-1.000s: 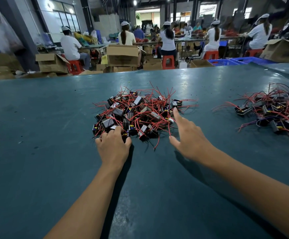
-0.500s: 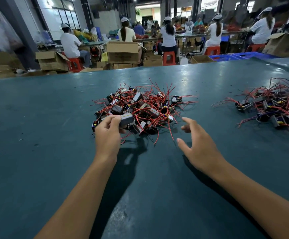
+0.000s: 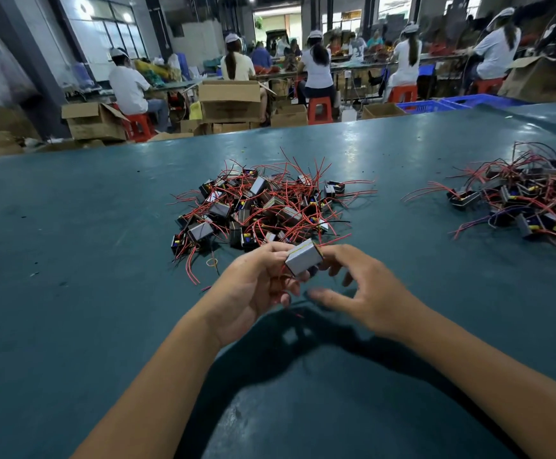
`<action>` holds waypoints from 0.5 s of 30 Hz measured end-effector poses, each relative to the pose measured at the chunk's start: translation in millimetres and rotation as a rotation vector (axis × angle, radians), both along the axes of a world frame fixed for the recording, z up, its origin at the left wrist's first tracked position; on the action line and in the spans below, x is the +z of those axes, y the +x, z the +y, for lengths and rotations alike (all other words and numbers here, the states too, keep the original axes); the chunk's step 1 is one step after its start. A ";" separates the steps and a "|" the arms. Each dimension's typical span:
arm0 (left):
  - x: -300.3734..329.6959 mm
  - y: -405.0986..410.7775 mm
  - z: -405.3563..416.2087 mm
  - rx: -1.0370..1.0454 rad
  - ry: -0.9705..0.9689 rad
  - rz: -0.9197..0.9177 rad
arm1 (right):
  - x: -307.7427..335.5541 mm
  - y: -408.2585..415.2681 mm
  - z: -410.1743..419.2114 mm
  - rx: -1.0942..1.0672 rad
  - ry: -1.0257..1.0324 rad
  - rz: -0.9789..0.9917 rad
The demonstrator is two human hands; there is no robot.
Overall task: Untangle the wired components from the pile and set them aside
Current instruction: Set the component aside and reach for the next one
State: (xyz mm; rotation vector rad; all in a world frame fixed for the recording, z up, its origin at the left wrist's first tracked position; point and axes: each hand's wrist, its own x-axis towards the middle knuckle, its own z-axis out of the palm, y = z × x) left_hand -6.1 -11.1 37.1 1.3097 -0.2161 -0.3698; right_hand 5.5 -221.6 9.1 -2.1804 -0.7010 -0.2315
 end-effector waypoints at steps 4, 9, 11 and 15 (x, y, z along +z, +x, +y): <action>-1.2 -1.9 -1.5 -0.066 0.040 0.031 | 1.6 1.2 1.9 -0.008 -0.041 -0.014; -3.1 -2.2 -0.6 -0.134 0.090 0.034 | -1.0 5.0 0.7 -0.051 -0.124 -0.129; -3.5 -0.5 1.8 -0.108 0.111 0.055 | -1.6 7.2 -3.8 -0.088 -0.106 -0.158; -5.9 2.1 8.3 -0.034 0.080 0.083 | 0.3 11.2 -12.2 -0.189 -0.053 -0.121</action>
